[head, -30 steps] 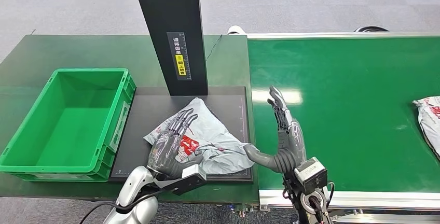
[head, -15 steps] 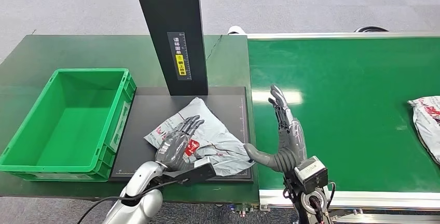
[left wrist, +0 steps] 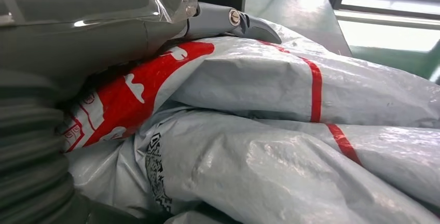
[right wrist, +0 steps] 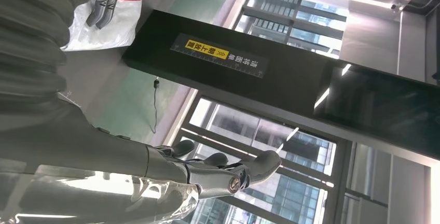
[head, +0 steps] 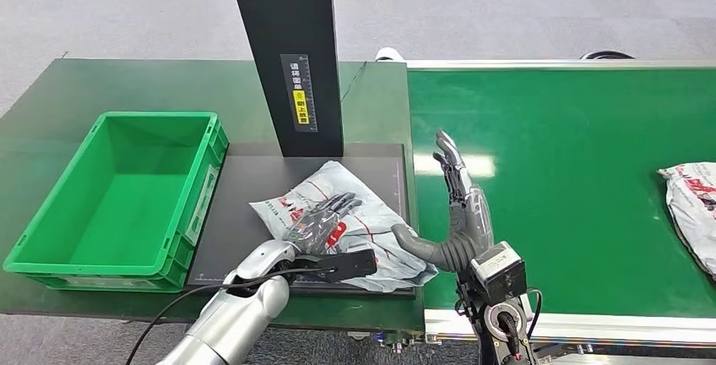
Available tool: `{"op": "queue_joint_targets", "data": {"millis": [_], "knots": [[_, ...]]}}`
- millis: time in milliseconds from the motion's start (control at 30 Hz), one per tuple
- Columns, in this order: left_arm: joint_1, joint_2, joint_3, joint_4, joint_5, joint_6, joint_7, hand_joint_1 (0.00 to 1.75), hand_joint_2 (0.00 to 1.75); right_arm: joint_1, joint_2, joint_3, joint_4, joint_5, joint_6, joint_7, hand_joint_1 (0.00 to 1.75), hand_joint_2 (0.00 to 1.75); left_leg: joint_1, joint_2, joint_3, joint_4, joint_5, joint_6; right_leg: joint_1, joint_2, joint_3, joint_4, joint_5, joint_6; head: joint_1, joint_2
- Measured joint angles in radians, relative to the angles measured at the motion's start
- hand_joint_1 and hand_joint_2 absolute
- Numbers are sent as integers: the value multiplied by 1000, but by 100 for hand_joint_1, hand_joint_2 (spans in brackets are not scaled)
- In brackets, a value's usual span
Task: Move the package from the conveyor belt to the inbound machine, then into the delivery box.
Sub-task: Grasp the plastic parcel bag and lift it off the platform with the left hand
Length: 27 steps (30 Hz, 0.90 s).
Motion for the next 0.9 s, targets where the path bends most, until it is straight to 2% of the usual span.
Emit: {"op": "queue_joint_targets", "data": {"millis": [67,100,133,333,733,900], "knots": [[-4,-3,0,10,2,-1,-5,129,175,0,1,0,0,1,0,1,0,175,0,0,2,0,0,0,0,0,3,0,0,0,0,0],[-3,-4,0,13,4,-2,-8,163,175,0,1,-1,0,1,-1,2,0,175,0,0,3,0,0,0,0,0,3,0,0,0,0,0],[-2,-5,1,15,8,-1,-10,169,175,0,1,-1,0,1,-1,2,0,175,0,0,4,0,0,0,0,0,4,0,0,0,0,0],[13,-5,6,3,64,53,-66,175,175,5,3,-6,-5,1,-2,5,0,175,0,0,5,0,1,0,0,0,3,0,0,0,0,0],[110,23,30,-167,156,212,-160,175,175,21,4,-28,-30,1,0,12,0,175,0,4,-9,1,1,0,0,2,-12,0,1,0,0,0],[144,37,29,-236,134,343,-218,175,175,23,3,-30,-31,1,2,13,0,175,0,5,-13,1,1,0,0,3,-16,0,1,0,0,0]]}}
